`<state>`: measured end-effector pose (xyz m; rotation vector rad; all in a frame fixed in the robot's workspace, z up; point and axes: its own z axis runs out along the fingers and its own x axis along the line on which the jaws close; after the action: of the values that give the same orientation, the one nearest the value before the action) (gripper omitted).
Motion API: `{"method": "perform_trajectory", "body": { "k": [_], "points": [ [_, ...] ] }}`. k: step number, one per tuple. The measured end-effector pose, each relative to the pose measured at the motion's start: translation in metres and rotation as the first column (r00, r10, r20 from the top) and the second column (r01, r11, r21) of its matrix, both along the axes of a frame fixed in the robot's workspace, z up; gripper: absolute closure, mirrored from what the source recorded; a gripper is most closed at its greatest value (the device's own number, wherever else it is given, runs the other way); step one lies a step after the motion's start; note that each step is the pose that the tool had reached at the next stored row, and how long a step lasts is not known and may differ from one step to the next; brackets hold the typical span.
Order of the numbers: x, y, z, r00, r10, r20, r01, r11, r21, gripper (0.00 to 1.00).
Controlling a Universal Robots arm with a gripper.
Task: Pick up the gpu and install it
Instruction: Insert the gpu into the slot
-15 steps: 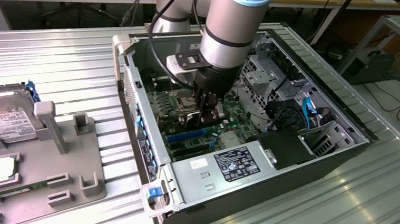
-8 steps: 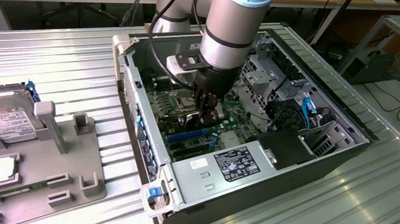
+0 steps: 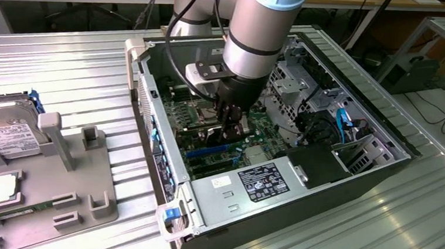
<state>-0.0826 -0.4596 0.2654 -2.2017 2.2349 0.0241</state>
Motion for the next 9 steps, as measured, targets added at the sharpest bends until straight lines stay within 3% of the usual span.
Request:
{"method": "perform_trajectory", "body": {
  "k": [9],
  "points": [
    [-0.0018, -0.0015, -0.0014, 1.0000, 0.000, -0.0001, 0.000, 1.0000, 0.0002, 0.73]
  ]
}}
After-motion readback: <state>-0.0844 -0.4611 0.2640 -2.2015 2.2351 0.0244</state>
